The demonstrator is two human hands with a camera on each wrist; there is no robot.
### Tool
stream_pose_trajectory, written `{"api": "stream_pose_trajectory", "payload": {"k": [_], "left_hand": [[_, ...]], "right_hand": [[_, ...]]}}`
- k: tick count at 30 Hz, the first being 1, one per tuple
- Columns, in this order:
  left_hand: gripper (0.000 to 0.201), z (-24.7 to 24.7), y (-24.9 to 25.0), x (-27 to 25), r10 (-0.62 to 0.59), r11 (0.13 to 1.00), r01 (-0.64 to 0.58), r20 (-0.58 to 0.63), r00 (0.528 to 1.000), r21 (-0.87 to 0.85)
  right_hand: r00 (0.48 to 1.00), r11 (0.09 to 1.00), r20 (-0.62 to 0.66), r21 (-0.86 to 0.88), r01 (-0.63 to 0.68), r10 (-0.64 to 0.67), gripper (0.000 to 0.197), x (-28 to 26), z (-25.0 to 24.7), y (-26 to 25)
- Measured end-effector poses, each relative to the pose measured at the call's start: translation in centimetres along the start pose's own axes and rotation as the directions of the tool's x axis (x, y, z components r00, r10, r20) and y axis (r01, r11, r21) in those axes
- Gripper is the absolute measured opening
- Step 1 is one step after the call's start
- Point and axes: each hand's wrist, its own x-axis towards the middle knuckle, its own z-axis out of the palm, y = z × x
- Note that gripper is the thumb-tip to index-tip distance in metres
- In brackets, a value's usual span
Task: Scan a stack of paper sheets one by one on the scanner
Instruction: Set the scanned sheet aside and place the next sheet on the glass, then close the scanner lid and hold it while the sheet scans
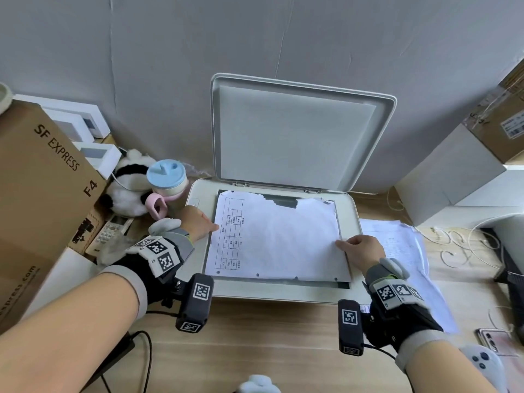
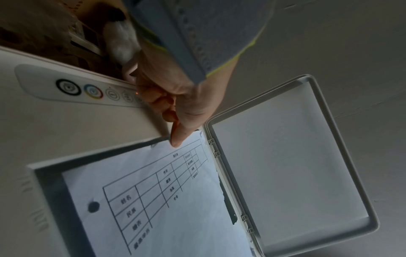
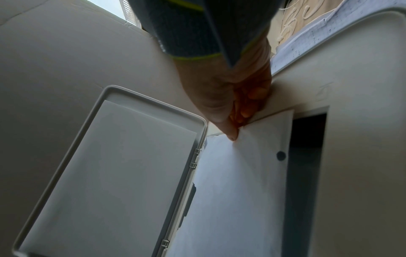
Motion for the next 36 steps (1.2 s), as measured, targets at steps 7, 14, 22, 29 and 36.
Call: {"api": "stream_pose_trajectory", "payload": {"k": [7, 14, 22, 29, 36], "left_hand": [[0.020, -0.6, 0.7, 0.2, 0.036, 0.996, -0.042, -0.075, 0.997, -0.078], [0.050, -6.1, 7.3, 3.2, 0.188, 0.818, -0.278, -0.223, 0.957, -0.503], [0.031, -10.9, 11.9, 3.4, 0.110, 0.624, -0.273, -0.263, 0.958, -0.732], [0.023, -9.2, 6.4, 0.1, -0.013, 0.496, -0.116, -0.141, 0.990, -0.861], [0.024, -3.3, 0.0, -0.2, -0.048, 0.740, -0.017, -0.078, 0.996, -0.672]], "right_hand": [[0.999, 0.999, -0.004, 0.042, -0.034, 0.034, 0.031, 0.3, -0.1, 0.1], [0.997, 0.930, 0.058, 0.360, -0.070, 0.052, 0.022, 0.2, -1.6, -0.9], [0.997, 0.795, 0.070, 0.602, -0.077, 0.044, 0.020, -0.1, -4.0, -1.4], [0.986, 0.623, 0.169, 0.771, -0.132, -0.001, 0.046, -0.9, -6.2, -1.1], [0.951, 0.650, 0.306, 0.729, -0.214, -0.030, 0.031, -1.6, -7.2, 0.2]]}}
